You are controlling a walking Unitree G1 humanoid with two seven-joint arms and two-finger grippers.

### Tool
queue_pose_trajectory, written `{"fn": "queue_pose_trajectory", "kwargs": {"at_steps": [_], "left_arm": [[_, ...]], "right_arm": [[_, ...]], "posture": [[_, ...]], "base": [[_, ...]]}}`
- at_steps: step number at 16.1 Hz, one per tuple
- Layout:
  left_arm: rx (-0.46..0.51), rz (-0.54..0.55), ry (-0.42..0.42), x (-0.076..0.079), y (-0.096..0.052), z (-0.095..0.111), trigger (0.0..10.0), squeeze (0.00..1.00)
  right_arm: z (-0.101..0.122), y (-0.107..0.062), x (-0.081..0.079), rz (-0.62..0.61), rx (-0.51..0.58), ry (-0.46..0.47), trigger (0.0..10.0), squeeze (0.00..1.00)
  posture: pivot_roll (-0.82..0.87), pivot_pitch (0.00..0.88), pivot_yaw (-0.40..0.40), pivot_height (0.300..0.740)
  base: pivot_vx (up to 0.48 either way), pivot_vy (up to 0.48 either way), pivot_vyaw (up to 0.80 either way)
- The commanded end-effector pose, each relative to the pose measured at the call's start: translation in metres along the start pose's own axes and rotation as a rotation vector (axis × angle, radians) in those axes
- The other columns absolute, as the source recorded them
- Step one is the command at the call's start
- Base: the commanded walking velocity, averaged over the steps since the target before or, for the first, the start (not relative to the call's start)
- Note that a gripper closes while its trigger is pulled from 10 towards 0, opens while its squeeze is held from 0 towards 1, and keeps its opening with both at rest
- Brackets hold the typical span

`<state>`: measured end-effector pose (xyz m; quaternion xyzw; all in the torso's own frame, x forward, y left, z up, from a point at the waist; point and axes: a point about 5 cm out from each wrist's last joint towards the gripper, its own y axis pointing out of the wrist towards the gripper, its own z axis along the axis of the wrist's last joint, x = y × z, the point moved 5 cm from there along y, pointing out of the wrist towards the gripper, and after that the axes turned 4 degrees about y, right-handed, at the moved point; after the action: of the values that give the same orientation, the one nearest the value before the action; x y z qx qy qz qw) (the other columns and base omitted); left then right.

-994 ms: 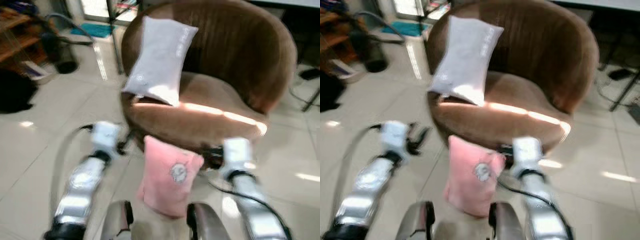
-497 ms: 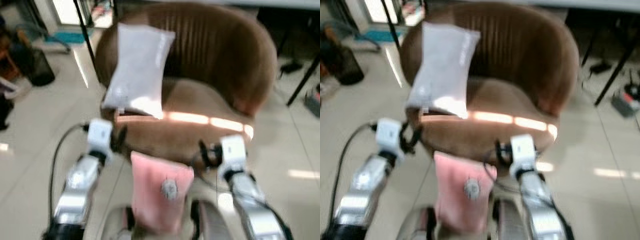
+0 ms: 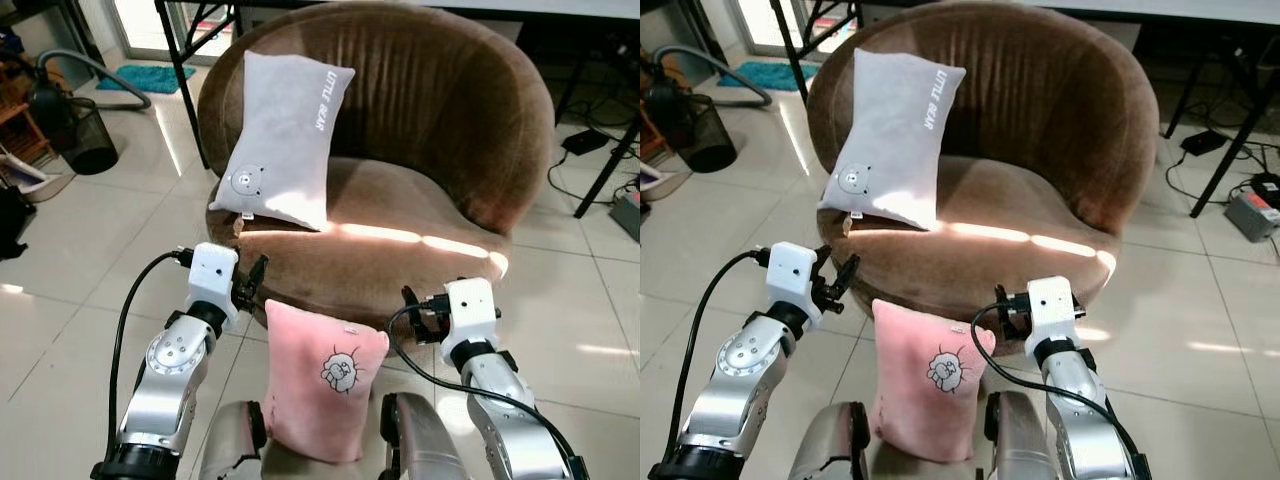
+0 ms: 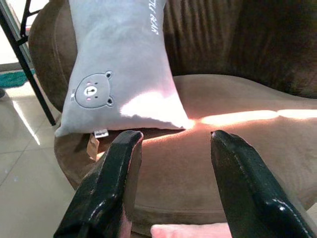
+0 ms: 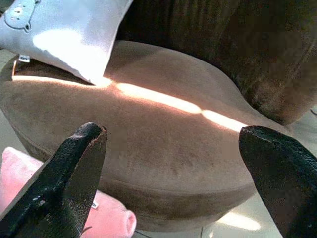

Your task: Move the pillow to the sofa from floor

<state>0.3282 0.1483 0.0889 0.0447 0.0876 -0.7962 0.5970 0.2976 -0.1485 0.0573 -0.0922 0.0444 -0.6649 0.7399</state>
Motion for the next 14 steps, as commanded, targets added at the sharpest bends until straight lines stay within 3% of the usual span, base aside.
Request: {"fn": "queue_pose_trajectory", "kwargs": {"at_steps": [1,8,12,14], "left_arm": [[0.001,-0.003,0.012,-0.0009,0.0012,0.0031,10.0,0.00],[0.019,-0.006,0.013,-0.0005,0.0012,0.0066,10.0,0.00],[0.032,-0.017,0.009,0.0002,0.0004,0.0084,10.0,0.00],[0.021,-0.013,0.010,-0.0007,-0.0003,0.0057,10.0,0.00]], "right_arm": [[-0.0012,0.0006,-0.0002,0.000,-0.001,0.007,10.0,0.00],[-0.0033,0.0017,-0.0015,0.012,-0.004,-0.010,10.0,0.00],[-0.0034,0.0010,-0.0057,0.038,-0.003,-0.039,10.0,0.00],[-0.0033,0.0006,-0.0027,0.000,-0.003,-0.011,10.0,0.00]], "posture": [[-0.07,0.023,0.038,0.566],[-0.07,0.019,0.041,0.536],[-0.07,0.013,0.040,0.536],[-0.07,0.011,0.041,0.536]], "base": [[0.000,0.000,0.00],[0.000,0.000,0.00],[0.151,0.000,0.72],[0.171,0.000,0.00]]}}
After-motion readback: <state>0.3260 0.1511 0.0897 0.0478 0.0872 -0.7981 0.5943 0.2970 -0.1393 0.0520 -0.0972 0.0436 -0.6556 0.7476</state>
